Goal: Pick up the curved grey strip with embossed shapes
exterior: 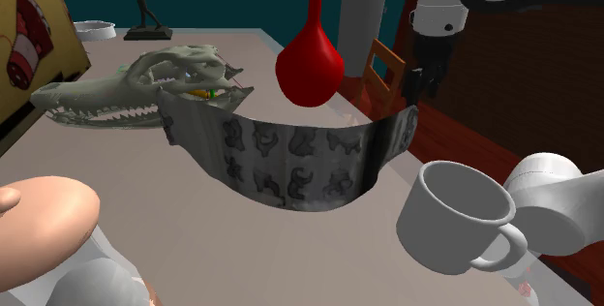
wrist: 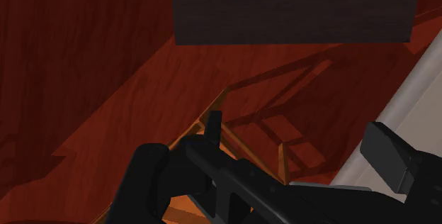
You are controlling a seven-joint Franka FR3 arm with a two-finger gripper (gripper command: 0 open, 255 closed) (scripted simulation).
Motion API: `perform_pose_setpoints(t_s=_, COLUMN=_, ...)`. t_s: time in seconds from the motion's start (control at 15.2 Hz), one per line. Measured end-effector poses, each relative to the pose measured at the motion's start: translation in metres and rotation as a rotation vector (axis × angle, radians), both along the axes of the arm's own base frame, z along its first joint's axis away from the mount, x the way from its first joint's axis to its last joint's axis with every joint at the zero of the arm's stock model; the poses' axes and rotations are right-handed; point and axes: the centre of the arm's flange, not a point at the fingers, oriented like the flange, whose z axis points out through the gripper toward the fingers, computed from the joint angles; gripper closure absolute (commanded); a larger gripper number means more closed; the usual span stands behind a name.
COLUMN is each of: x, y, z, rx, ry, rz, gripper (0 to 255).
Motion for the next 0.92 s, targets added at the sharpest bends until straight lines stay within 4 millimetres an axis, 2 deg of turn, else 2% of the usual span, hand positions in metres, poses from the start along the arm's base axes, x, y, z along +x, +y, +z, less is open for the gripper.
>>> perform_pose_setpoints(t_s=0.13, x=0.003, y=0.005, z=0.001, rx=0.001, ry=0.000, rz=0.006, gripper=0)
perform_pose_setpoints(t_s=0.26, x=0.010, y=0.023, z=0.005, rx=0.004, ry=0.000, rz=0.027, gripper=0)
perform_pose_setpoints(t_s=0.92, x=0.053, y=0.143, z=0.030, rx=0.026, ry=0.004, rz=0.153, gripper=0)
